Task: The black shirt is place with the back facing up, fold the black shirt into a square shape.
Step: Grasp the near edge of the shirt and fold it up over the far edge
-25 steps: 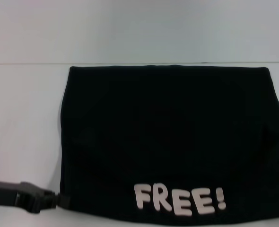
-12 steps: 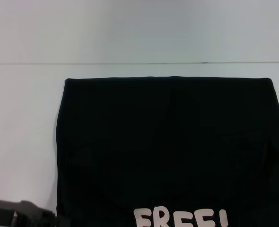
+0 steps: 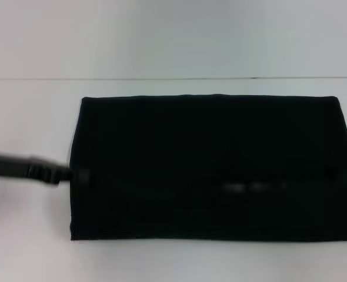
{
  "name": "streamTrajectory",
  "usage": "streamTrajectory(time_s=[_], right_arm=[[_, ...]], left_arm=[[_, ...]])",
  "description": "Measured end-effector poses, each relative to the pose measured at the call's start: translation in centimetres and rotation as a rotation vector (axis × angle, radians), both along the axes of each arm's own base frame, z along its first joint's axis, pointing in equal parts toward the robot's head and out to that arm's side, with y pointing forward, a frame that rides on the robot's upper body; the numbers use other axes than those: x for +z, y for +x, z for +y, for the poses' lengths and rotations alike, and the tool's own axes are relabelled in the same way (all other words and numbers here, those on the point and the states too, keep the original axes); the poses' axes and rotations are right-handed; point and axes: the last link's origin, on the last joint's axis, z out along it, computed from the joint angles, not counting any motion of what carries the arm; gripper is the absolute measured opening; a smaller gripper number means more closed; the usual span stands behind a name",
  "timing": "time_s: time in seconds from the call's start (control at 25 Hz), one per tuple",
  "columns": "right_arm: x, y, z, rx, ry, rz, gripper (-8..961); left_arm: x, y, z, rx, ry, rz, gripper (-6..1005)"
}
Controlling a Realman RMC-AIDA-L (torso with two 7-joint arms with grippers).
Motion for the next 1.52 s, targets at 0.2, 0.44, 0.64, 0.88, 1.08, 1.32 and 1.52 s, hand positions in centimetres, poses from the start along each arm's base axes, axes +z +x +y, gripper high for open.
streamTrajectory(time_s=[0.2,0.44,0.64,0.88,1.08,1.32,1.52], right_arm=[[-0.7,-1.6,4.9,-0.032,0.073,-0.042,42],[-3.3,-3.0,10.7,-0.131,0.149,-0.133,42],[-4.6,-3.6,12.9,-0.18,0.193,-0.191,41],[-5.0,-4.5,14.6,-0.206,0.249,-0.223,41],[-4.2,-4.7,15.2,-0.226,0.276,-0.215,41],[-3.3,-4.8,15.9,-0.233,0.31,-0.229,41],[-2.9,-5.5,16.8,-0.225,0.342,-0.251,41]], left_arm=[[-0.2,0.8,4.6,0.024,0.123,0.084,0],[-1.4,0.9,7.7,0.029,0.213,0.212,0],[-2.3,1.4,9.1,0.013,0.263,0.286,0],[-2.5,2.5,11.0,-0.029,0.322,0.352,0],[-2.4,3.6,12.1,-0.052,0.36,0.37,0],[-2.1,4.7,13.3,-0.074,0.404,0.392,-1],[-2.2,5.2,14.1,-0.078,0.438,0.406,-1]])
